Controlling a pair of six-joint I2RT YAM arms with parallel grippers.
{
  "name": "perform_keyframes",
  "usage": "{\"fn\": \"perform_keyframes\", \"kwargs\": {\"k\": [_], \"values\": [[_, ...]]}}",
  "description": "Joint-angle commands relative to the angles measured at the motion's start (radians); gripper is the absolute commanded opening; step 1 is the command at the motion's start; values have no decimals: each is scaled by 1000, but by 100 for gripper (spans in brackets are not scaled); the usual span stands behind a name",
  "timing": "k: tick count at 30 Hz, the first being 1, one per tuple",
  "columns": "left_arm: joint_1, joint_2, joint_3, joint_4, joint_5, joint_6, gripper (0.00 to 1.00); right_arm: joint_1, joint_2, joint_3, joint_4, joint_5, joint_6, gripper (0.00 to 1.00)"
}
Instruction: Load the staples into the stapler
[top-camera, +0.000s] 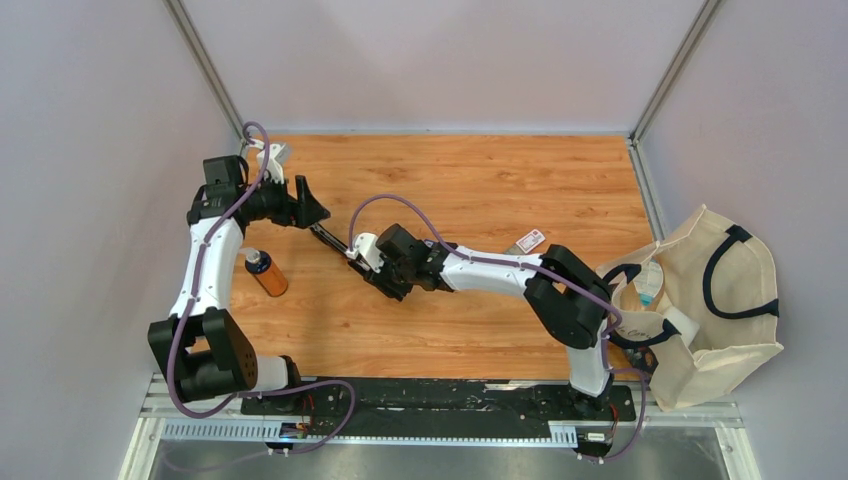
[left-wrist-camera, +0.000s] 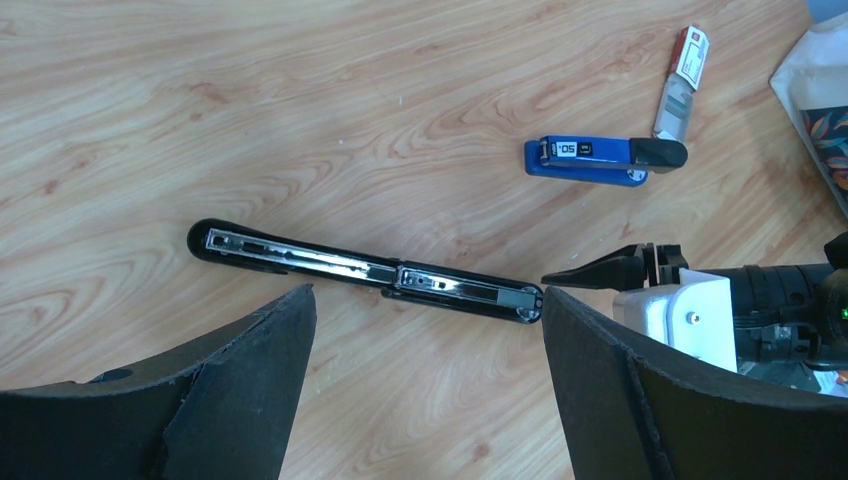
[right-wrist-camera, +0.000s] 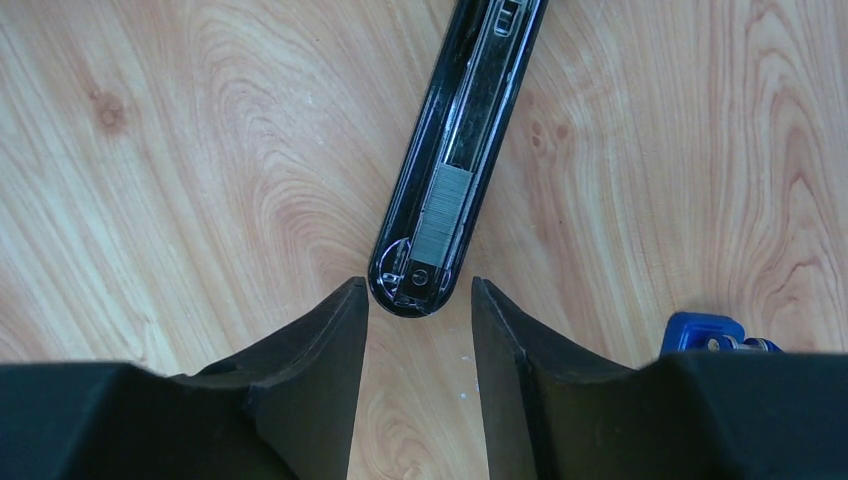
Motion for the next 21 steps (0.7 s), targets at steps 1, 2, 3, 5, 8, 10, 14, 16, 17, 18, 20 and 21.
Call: {"fn": "perform_keyframes", "kwargs": {"k": [1, 2, 3, 5, 8, 10, 14, 16, 17, 18, 20, 21], "values": [[9, -38, -10, 36, 13, -1, 91, 6, 12, 43, 20, 44, 4, 46], [9, -38, -12, 36, 15, -1, 91, 6, 15, 45, 18, 45, 1, 45], [11, -38, -12, 36, 16, -3, 91, 6, 18, 43, 21, 45, 1, 44], [11, -41, -15, 38, 19, -4, 91, 6, 21, 43, 21, 44, -2, 41], [11, -44, -19, 47, 21, -9, 91, 7, 30, 43, 21, 42, -3, 37], [11, -44, -21, 50, 22, -11, 91, 6, 30, 40, 21, 37, -6, 34], [11, -38, -24, 51, 24, -14, 91, 6, 36, 39, 24, 33, -8, 26], [11, -35, -26, 51, 24, -14, 91, 6, 42, 37, 26, 39, -9, 18], [11, -33, -26, 51, 24, -14, 91, 6, 44, 36, 26, 44, -11, 15], [11, -31, -24, 51, 24, -17, 91, 6, 47, 36, 27, 47, -13, 11], [11, -27, -26, 51, 27, -18, 91, 6, 47, 31, 26, 51, -17, 9], [11, -25, -26, 51, 27, -18, 91, 6, 45, 26, 27, 56, -19, 8]]}}
